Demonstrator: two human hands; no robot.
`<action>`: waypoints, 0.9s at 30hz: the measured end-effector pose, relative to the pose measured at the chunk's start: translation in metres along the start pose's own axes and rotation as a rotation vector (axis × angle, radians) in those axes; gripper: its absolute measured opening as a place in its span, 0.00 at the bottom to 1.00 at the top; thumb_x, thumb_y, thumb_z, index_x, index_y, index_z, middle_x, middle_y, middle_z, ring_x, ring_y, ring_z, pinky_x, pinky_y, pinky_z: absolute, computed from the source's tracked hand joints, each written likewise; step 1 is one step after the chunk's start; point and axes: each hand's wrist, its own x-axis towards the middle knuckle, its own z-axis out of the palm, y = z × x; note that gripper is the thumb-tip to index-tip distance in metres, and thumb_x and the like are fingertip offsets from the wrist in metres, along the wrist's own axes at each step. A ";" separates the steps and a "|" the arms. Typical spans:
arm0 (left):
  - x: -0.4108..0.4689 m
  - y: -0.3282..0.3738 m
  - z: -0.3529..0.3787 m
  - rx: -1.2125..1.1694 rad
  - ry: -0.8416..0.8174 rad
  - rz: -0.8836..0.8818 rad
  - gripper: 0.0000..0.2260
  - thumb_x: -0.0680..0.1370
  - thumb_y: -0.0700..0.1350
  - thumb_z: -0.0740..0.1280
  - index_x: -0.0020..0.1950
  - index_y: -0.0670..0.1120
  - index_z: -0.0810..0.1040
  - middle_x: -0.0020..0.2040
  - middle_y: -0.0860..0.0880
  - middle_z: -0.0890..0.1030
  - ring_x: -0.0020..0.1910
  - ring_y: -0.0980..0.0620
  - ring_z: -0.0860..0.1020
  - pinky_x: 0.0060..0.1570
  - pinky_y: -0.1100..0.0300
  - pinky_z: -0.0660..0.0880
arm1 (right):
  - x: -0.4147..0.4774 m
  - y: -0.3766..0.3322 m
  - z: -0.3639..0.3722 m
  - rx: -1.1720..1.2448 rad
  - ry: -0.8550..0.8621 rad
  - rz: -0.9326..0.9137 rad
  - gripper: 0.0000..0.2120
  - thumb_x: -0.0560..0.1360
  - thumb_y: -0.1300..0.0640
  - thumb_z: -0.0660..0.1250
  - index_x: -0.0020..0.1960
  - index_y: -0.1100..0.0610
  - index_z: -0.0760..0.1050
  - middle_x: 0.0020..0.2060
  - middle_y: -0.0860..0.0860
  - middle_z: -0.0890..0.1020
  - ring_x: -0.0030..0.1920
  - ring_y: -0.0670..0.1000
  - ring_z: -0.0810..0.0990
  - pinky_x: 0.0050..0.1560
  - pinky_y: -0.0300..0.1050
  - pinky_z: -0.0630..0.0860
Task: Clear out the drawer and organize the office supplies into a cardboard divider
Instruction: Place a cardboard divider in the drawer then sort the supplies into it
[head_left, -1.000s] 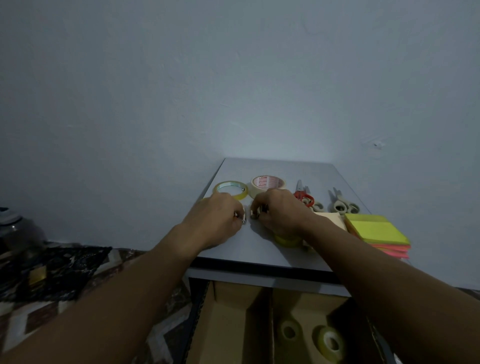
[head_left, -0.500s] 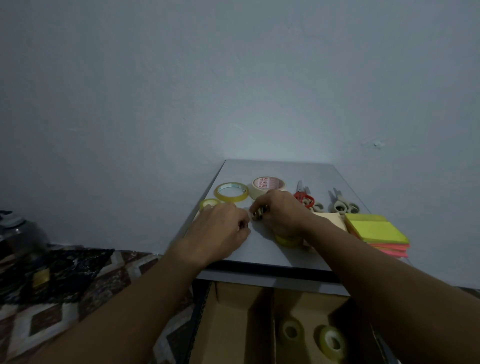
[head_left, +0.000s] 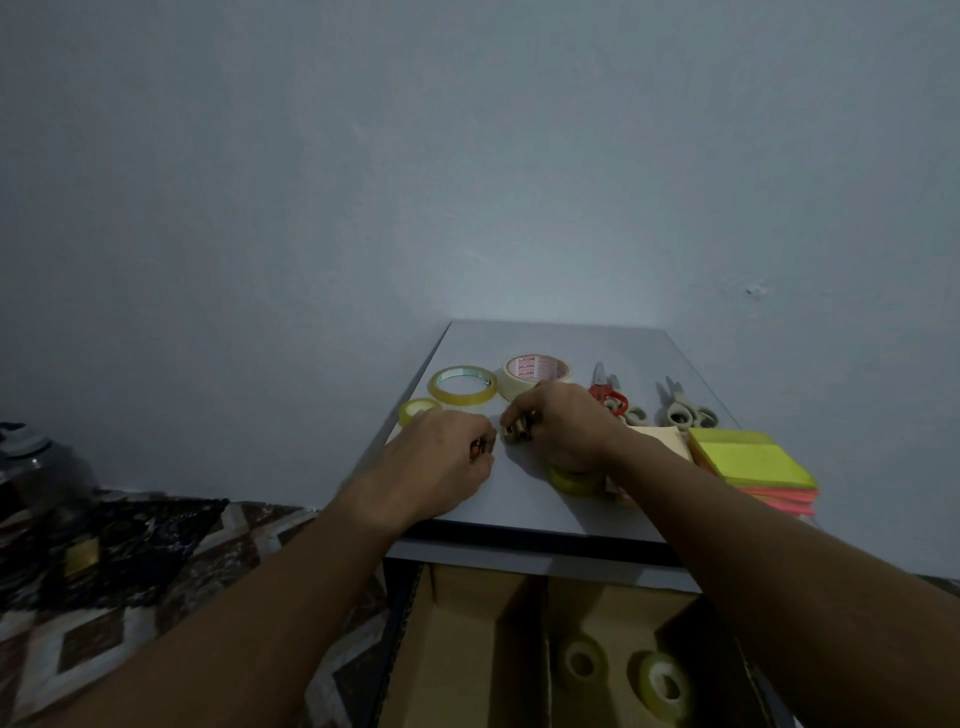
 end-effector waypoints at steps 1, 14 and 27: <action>-0.002 0.001 -0.001 0.005 -0.006 -0.003 0.05 0.77 0.50 0.66 0.44 0.52 0.80 0.39 0.54 0.79 0.37 0.55 0.76 0.37 0.51 0.79 | 0.000 0.000 0.000 -0.005 -0.001 -0.001 0.15 0.76 0.63 0.66 0.61 0.53 0.81 0.62 0.54 0.79 0.61 0.54 0.76 0.59 0.45 0.74; -0.058 0.022 -0.001 -0.067 0.008 0.042 0.12 0.76 0.49 0.61 0.56 0.49 0.78 0.50 0.53 0.80 0.48 0.53 0.75 0.47 0.51 0.77 | 0.003 0.000 0.001 -0.041 -0.048 -0.026 0.17 0.75 0.65 0.66 0.60 0.52 0.82 0.61 0.52 0.80 0.59 0.52 0.78 0.60 0.47 0.78; -0.084 0.021 -0.008 -0.083 0.143 0.305 0.10 0.79 0.39 0.65 0.58 0.42 0.81 0.49 0.47 0.83 0.47 0.52 0.81 0.47 0.55 0.79 | -0.002 -0.011 0.002 -0.053 -0.051 -0.044 0.14 0.74 0.60 0.66 0.58 0.53 0.81 0.56 0.52 0.81 0.53 0.51 0.78 0.54 0.45 0.78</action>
